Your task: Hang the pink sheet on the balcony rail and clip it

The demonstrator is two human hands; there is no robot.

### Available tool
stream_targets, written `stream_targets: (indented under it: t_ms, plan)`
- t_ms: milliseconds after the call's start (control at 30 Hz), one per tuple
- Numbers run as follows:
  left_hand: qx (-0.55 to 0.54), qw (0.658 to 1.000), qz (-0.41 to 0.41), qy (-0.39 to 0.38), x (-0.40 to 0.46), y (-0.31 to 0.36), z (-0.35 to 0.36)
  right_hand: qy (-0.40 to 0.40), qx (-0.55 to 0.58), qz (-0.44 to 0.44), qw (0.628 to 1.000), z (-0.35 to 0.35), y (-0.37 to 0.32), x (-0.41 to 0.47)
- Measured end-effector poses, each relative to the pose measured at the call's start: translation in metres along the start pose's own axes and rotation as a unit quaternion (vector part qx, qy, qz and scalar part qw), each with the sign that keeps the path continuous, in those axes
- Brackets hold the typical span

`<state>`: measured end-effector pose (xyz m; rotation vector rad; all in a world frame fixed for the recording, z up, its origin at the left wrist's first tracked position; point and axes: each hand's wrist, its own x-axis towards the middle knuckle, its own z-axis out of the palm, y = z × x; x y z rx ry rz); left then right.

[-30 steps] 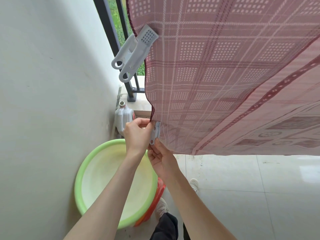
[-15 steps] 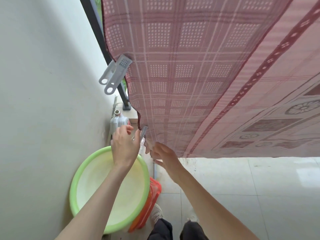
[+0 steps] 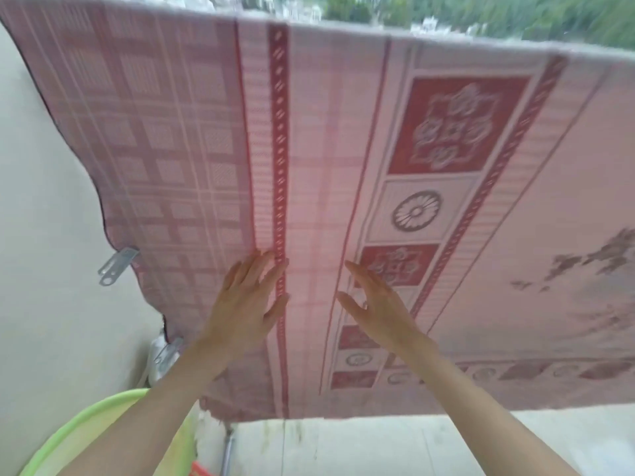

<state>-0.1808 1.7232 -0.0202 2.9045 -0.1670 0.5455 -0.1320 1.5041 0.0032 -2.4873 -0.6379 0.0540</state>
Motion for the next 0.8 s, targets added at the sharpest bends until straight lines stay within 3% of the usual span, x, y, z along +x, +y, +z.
stream_targets:
  t_ms: [167,367,533,667,733,800]
  plan:
    - [0.020,0.996,0.040,0.083,0.055,0.072,-0.065,0.142,-0.051,-0.094,0.984,-0.115,-0.001,-0.002]
    - [0.029,0.981,0.059,0.184,0.107,0.095,-0.140,0.297,-0.124,-0.171,0.931,-0.202,-0.017,0.019]
    - [0.057,0.984,0.024,0.169,0.134,0.083,-0.163,0.290,-0.207,-0.123,0.926,-0.231,-0.012,0.040]
    - [0.078,0.982,0.020,0.169,0.143,0.072,-0.157,0.291,-0.205,-0.115,0.927,-0.224,-0.005,0.050]
    - [0.095,0.976,0.030,0.194,0.145,0.067,-0.153,0.295,-0.176,-0.119,0.932,-0.226,-0.008,0.048]
    - [0.103,0.971,0.040,0.210,0.147,0.065,-0.150,0.312,-0.027,-0.121,0.942,-0.243,-0.026,0.037]
